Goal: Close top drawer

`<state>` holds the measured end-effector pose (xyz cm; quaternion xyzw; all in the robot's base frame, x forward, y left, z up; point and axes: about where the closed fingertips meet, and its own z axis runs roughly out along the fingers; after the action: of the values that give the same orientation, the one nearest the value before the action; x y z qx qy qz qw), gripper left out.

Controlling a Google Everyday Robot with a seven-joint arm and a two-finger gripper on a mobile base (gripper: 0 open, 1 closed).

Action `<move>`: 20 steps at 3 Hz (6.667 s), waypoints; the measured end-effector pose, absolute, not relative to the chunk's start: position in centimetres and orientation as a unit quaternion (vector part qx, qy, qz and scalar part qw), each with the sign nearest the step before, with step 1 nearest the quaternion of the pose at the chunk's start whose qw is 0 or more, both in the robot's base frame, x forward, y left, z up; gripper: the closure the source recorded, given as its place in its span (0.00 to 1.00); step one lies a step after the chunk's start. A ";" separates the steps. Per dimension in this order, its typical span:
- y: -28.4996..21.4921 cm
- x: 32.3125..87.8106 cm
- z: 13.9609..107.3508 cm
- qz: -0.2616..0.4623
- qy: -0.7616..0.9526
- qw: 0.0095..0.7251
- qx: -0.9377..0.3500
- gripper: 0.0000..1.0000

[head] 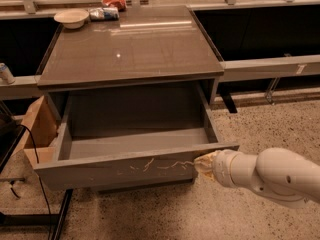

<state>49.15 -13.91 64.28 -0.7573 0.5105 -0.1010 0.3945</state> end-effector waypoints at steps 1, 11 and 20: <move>-13.0 49.9 64.5 -0.051 0.486 0.396 -0.777 1.00; -3.9 62.1 61.3 -0.108 0.438 0.473 -0.756 1.00; -3.7 64.5 63.5 -0.048 0.452 0.478 -0.752 1.00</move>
Offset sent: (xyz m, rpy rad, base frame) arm 0.0106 0.0313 -0.0034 0.1129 0.2125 0.3018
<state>64.54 -3.70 63.51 -0.7519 0.4520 -0.0478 0.4776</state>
